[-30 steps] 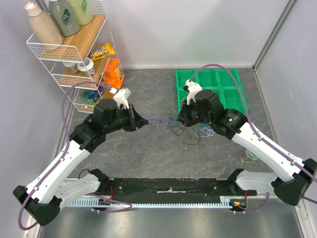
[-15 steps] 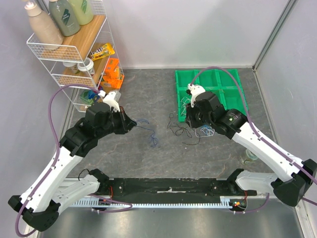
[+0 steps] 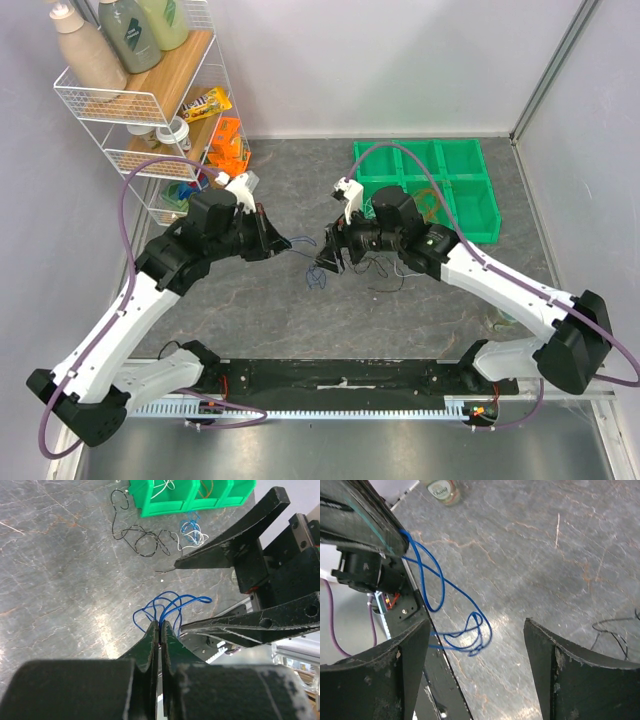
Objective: Untangle the cables
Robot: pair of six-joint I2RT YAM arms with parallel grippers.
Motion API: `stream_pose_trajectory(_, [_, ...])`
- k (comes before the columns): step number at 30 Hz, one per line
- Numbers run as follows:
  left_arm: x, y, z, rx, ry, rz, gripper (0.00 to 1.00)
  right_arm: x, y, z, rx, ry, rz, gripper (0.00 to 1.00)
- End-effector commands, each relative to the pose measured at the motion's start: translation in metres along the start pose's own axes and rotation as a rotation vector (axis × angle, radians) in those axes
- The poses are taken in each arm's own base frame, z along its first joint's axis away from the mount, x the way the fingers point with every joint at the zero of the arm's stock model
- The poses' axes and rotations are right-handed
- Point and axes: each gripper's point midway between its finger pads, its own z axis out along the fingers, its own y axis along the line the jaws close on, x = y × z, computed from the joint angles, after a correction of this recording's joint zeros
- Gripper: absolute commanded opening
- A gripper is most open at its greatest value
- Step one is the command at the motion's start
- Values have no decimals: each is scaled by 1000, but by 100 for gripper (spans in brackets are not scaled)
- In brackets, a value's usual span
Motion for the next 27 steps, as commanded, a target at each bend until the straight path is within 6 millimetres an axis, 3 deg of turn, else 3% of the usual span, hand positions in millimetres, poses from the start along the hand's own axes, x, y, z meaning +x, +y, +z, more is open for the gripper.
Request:
stream_pose_trajectory(1, [-14,-25,-5,79,-15,-84,2,-22,20,9,-113,-109,-5,83])
stream_pose_trajectory(8, [-17,-28,-2,98,-4,-106,2,2,2,19,-27,-72,51,76])
stream_pose_trajectory(11, [-19,-27,1,102,-2,-116,2,6,1,20,-19,-53,68,58])
stream_pose_trajectory(14, [-20,-24,4,90,1,-123,2,9,-4,17,22,-37,81,25])
stream_pose_trajectory(17, [-21,-22,6,88,5,-127,2,3,-13,6,101,-57,80,0])
stream_pose_trajectory(20, [-21,-22,10,109,39,-137,2,-9,-19,-3,160,-78,71,0])
stream_pose_trajectory(21, [-20,-21,12,113,56,-143,9,-11,-23,-6,188,-80,69,0])
stream_pose_trajectory(25, [-24,-17,17,110,78,-152,65,-33,-53,-25,353,-100,86,0])
stream_pose_trajectory(27, [-27,-17,17,119,69,-135,81,-44,-74,-35,414,-129,112,0])
